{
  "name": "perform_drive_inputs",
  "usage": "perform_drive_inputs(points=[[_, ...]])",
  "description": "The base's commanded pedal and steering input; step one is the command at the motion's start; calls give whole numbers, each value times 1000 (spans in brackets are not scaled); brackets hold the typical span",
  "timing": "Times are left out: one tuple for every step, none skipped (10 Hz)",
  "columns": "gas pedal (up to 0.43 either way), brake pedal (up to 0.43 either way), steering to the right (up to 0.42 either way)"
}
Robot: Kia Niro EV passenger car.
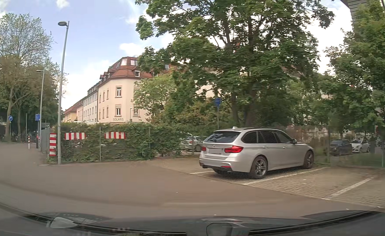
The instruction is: Follow the waypoints while adhering to traffic rules and regulations
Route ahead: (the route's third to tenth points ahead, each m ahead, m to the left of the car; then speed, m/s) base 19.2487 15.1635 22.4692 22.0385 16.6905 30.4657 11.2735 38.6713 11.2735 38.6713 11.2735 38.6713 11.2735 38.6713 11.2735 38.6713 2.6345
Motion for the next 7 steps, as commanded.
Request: perform_drive_inputs(points=[[20,0,-656],[20,0,-656],[20,0,-651],[20,0,-644],[20,0,-636],[20,0,-628],[20,0,-620]])
